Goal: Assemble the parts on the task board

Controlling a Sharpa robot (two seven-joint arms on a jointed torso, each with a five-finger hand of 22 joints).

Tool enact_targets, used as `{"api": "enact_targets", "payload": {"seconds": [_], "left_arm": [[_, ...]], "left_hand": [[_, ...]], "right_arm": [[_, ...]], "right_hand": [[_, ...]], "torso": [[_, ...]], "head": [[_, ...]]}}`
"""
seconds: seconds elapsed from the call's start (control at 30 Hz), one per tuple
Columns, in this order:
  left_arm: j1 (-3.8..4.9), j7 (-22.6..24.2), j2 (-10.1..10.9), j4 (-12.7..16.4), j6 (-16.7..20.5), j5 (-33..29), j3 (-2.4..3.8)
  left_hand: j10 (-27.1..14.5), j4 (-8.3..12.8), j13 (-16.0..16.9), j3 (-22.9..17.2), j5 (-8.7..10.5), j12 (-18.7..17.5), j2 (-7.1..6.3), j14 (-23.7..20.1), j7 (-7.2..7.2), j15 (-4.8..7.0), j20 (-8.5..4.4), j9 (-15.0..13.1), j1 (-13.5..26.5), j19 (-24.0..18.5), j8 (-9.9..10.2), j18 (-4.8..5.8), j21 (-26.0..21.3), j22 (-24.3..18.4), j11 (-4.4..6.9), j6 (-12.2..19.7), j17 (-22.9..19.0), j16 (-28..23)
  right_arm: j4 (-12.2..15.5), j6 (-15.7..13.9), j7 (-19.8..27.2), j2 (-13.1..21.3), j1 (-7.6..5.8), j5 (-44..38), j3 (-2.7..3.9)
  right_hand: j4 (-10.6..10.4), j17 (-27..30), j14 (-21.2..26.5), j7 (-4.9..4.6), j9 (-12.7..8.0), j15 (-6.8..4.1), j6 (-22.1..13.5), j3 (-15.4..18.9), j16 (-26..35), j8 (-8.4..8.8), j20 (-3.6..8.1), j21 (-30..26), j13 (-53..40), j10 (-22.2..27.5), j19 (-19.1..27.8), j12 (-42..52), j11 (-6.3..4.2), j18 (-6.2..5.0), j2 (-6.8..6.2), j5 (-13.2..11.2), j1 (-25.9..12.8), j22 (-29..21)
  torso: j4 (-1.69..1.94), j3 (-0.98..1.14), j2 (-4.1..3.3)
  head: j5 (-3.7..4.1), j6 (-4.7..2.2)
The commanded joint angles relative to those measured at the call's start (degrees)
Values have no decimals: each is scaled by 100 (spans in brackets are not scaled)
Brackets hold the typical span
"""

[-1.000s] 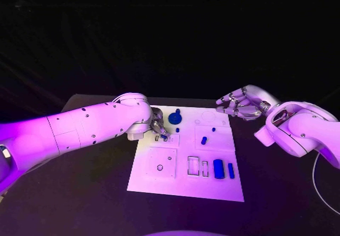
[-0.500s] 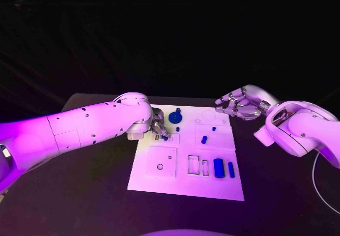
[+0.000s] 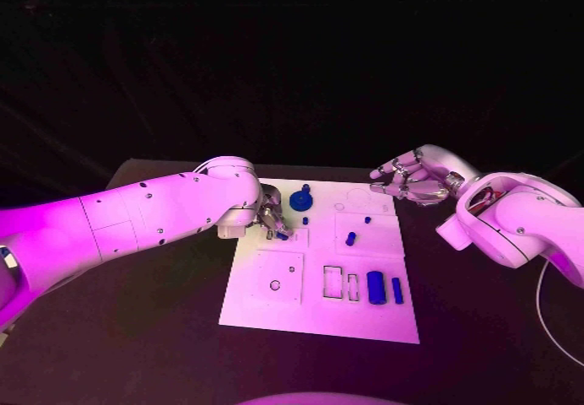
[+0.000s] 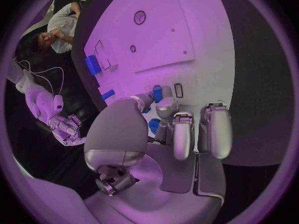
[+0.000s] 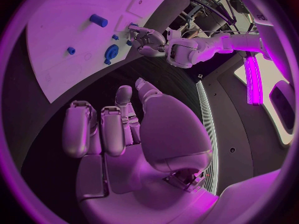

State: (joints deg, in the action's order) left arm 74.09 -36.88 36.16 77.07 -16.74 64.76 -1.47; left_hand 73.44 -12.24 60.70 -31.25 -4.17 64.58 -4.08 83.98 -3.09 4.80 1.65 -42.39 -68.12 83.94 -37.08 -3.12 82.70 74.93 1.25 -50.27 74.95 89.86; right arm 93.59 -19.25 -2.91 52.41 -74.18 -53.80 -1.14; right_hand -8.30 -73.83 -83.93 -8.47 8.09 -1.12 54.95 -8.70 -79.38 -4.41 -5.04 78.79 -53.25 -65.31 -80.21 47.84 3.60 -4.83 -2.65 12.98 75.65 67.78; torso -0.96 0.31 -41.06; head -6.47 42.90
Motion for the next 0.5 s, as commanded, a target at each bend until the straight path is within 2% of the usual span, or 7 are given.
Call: {"api": "enact_targets", "payload": {"seconds": [0.03, 0.23, 0.33, 0.5], "left_arm": [[-52, -61, 6, -15, -371, -3, -43], [-51, -69, -53, -75, -370, -2, -44], [-50, -74, -92, -112, -396, -2, -44], [-49, -93, -163, -218, -551, -2, -44]], "left_hand": [[37, 688, 6, -746, -20, 32, 36, 602, 37, -26, 19, -14, 58, 101, -32, 61, -33, 545, 3, 5, 1505, 14], [55, 522, 21, -749, -10, 68, 97, 602, 54, -20, 13, -84, 343, 125, -99, 71, -9, 587, 13, -30, 1505, 14], [62, 467, 28, -720, -5, 83, 92, 602, 62, -15, 9, -105, 445, 136, -118, 75, 5, 608, 19, -42, 1505, 14], [47, 329, -5, -660, -4, 71, 132, 602, 69, -9, 3, -129, 659, 137, -132, 75, 0, 611, 25, -54, 1505, 14]], "right_arm": [[2, 76, 1, -6, 5, -32, 0], [9, 74, -4, 10, 5, -32, 0], [11, 75, -5, 10, 5, -31, 0], [10, 77, 2, 4, 5, -29, 0]], "right_hand": [[-22, 16, -266, -22, 6, 13, -11, 17, 39, -25, 8, -20, 11, 28, 40, -24, -5, 36, 62, -29, -12, -15], [-26, 20, -265, -22, 6, 13, -11, 19, 42, -26, 7, -23, 13, 28, 41, -25, -5, 35, 65, -31, -14, -19], [-31, 25, -265, -22, 7, 13, -11, 22, 46, -26, 8, -25, 15, 28, 43, -27, -5, 35, 67, -32, -17, -23], [-47, 30, -264, -22, 7, 13, -11, 32, 51, -26, 7, -28, 19, 26, 44, -26, -4, 34, 74, -25, -30, -27]], "torso": [[-4, 0, -2], [10, 1, 5], [-6, 5, -4], [-7, 4, 1]], "head": [[-6, 0], [16, 9], [-1, -1], [22, -4]]}}
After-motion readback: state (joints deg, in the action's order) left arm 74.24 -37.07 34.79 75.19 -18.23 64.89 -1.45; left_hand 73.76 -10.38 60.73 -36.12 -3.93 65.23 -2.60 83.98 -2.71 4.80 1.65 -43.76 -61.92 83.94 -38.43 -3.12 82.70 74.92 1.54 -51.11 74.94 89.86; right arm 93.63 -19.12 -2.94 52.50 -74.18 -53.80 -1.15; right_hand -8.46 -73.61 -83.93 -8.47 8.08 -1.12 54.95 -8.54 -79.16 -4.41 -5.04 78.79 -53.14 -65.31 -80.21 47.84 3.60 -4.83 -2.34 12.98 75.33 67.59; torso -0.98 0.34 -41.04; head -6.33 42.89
